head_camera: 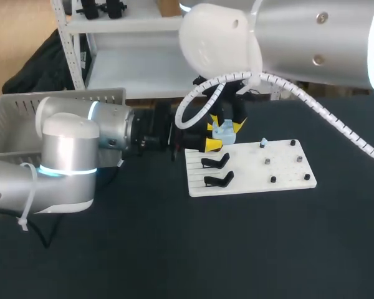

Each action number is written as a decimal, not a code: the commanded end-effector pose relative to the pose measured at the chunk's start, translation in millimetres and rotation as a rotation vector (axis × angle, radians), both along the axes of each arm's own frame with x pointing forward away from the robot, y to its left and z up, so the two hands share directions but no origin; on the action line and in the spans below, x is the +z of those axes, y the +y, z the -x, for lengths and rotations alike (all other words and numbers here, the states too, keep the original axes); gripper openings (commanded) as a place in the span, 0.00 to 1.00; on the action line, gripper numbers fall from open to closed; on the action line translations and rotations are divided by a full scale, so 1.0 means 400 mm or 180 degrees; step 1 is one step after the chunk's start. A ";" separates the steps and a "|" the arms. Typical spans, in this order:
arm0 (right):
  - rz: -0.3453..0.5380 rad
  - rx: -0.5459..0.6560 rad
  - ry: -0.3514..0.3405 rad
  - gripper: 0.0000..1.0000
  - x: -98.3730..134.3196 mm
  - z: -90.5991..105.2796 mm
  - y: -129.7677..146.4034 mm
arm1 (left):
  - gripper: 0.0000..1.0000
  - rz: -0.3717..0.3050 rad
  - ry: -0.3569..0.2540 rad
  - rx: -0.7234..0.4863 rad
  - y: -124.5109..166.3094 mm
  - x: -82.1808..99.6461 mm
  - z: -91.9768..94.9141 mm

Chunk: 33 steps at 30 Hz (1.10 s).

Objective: Pick up each earbud case from the left stands, insert the matching earbuds, close the lid, and place the case in the box.

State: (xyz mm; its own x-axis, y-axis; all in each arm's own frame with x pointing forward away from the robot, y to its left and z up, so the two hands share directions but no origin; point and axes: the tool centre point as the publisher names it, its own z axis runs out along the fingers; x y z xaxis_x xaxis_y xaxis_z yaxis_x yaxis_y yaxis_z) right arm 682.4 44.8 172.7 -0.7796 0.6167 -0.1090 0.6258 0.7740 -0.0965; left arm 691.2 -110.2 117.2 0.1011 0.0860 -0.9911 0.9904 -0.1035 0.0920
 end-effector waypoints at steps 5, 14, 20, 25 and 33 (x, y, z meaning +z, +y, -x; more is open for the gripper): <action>-0.0369 0.0084 -0.0413 0.38 0.058 0.055 -0.081 | 0.00 0.0005 -0.0002 -0.0008 0.000 -0.002 -0.001; -0.0707 0.0405 -0.0787 0.45 0.045 -0.003 -0.194 | 0.00 0.0005 -0.0002 -0.0008 0.000 -0.002 -0.001; -0.0869 0.0571 -0.0953 0.49 0.030 -0.055 -0.262 | 0.00 0.0005 -0.0002 -0.0008 0.000 -0.002 -0.001; -0.0896 0.0865 -0.0938 0.52 0.007 -0.083 -0.283 | 0.00 0.0005 -0.0002 -0.0008 0.000 -0.002 -0.001; -0.0659 0.1301 -0.0830 0.51 -0.074 -0.134 -0.283 | 0.00 0.0005 -0.0002 -0.0008 0.000 -0.002 -0.001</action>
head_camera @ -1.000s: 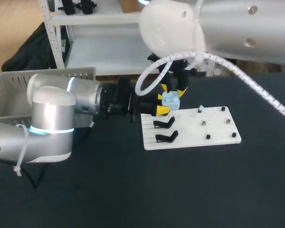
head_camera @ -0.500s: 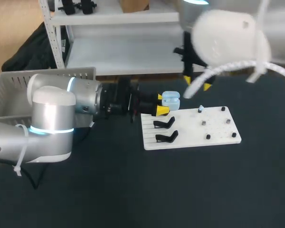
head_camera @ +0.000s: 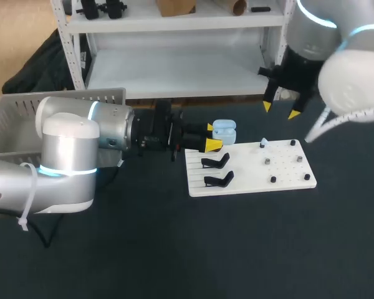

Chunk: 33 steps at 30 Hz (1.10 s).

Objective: Pick up each earbud case from the left stands, insert the matching earbuds, close the lid, and place the case in the box.

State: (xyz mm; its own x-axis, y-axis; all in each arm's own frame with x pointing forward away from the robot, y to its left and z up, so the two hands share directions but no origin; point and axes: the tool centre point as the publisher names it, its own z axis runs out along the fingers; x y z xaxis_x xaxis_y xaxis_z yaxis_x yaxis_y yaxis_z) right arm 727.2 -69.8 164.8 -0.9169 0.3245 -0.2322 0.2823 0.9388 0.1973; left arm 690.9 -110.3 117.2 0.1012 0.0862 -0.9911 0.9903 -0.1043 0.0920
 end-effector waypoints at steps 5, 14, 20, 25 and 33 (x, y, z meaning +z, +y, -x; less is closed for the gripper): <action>0.0137 0.0162 0.0010 0.50 -0.132 -0.046 0.009 | 0.00 0.0006 -0.0002 -0.0005 0.000 -0.002 -0.002; 0.0161 0.0177 0.0065 0.50 -0.217 -0.074 -0.007 | 0.00 0.0006 -0.0002 -0.0005 0.000 -0.002 -0.002; 0.0022 0.0162 0.0047 0.49 -0.237 -0.074 -0.012 | 0.00 0.0006 -0.0002 -0.0005 0.000 -0.002 -0.002; -0.0096 0.0232 0.0003 0.49 -0.252 -0.068 -0.007 | 0.00 0.0006 -0.0002 -0.0005 0.000 -0.002 -0.002; -0.0159 0.0378 -0.0038 0.46 -0.273 -0.054 0.012 | 0.00 0.0006 -0.0002 -0.0005 0.000 -0.002 -0.002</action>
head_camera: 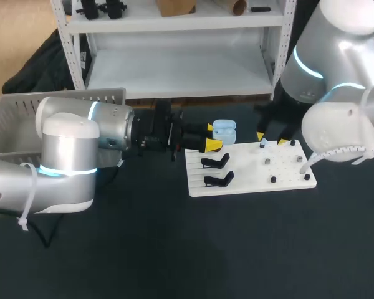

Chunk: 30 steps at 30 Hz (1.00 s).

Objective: Pick up each earbud case from the left stands, insert the matching earbuds, close the lid, and place the case in the box.

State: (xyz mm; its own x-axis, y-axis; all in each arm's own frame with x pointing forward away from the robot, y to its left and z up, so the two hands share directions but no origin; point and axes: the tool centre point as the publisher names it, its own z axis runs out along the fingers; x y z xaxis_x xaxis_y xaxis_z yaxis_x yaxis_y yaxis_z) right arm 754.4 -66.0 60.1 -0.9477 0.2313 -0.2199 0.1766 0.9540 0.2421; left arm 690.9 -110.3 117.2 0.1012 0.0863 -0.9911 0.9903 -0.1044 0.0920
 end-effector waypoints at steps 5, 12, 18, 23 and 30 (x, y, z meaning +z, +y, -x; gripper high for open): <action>-0.0002 0.0064 -0.0032 0.46 -0.038 0.011 0.010 | 0.00 0.0006 -0.0002 -0.0005 0.001 -0.002 -0.002; -0.0060 0.0047 -0.0053 0.45 -0.063 -0.018 0.012 | 0.00 0.0006 -0.0002 -0.0005 0.001 -0.002 -0.002; -0.0132 0.0002 -0.0073 0.44 -0.070 -0.042 0.010 | 0.00 0.0006 -0.0002 -0.0005 0.001 -0.002 -0.002; -0.0172 -0.0031 -0.0092 0.40 -0.068 -0.060 0.010 | 0.00 0.0006 -0.0002 -0.0005 0.001 -0.002 -0.002; -0.0179 -0.0044 -0.0066 0.35 -0.071 -0.064 0.009 | 0.00 0.0006 -0.0002 -0.0005 0.001 -0.002 -0.002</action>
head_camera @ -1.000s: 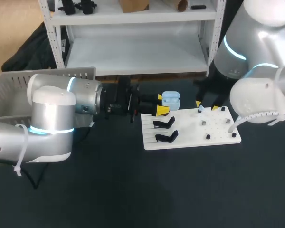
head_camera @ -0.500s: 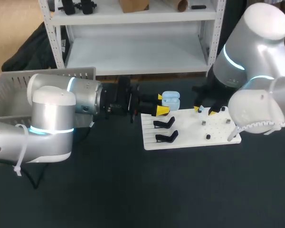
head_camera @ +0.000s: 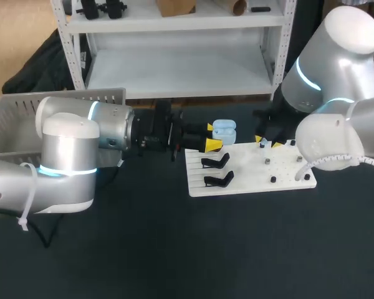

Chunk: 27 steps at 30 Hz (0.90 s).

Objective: Pick up each earbud case from the left stands, insert the matching earbuds, close the lid, and place the case in the box.

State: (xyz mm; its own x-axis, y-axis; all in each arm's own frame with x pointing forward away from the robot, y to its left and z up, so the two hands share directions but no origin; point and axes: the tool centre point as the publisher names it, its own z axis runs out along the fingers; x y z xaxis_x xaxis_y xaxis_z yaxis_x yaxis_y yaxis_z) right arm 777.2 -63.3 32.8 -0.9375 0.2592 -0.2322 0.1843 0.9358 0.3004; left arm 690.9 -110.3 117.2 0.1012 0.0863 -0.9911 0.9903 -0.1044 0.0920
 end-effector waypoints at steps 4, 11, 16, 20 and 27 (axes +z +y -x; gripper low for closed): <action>-0.0004 0.0005 0.0039 0.31 -0.006 -0.010 0.003 | 0.00 0.0006 -0.0002 -0.0005 0.001 -0.002 -0.002; -0.0001 -0.0004 0.0058 0.31 -0.009 -0.013 0.004 | 0.00 0.0006 -0.0002 -0.0005 0.001 -0.002 -0.002; 0.0003 -0.0011 0.0075 0.30 -0.011 -0.015 0.003 | 0.00 0.0006 -0.0002 -0.0005 0.001 -0.002 -0.002; 0.0008 -0.0014 0.0091 0.14 -0.012 -0.014 0.003 | 0.00 0.0006 -0.0002 -0.0005 0.001 -0.002 -0.002; 0.0038 -0.0026 0.0109 0.00 -0.011 -0.010 0.000 | 0.00 0.0006 -0.0002 -0.0005 0.001 -0.002 -0.002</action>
State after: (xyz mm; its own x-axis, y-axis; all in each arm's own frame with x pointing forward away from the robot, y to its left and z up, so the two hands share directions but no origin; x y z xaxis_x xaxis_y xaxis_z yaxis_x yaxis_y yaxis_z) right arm 780.1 -63.1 28.3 -0.9425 0.2636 -0.2052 0.2001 0.9374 0.2850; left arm 690.9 -110.3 117.2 0.1012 0.0863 -0.9911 0.9903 -0.1044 0.0920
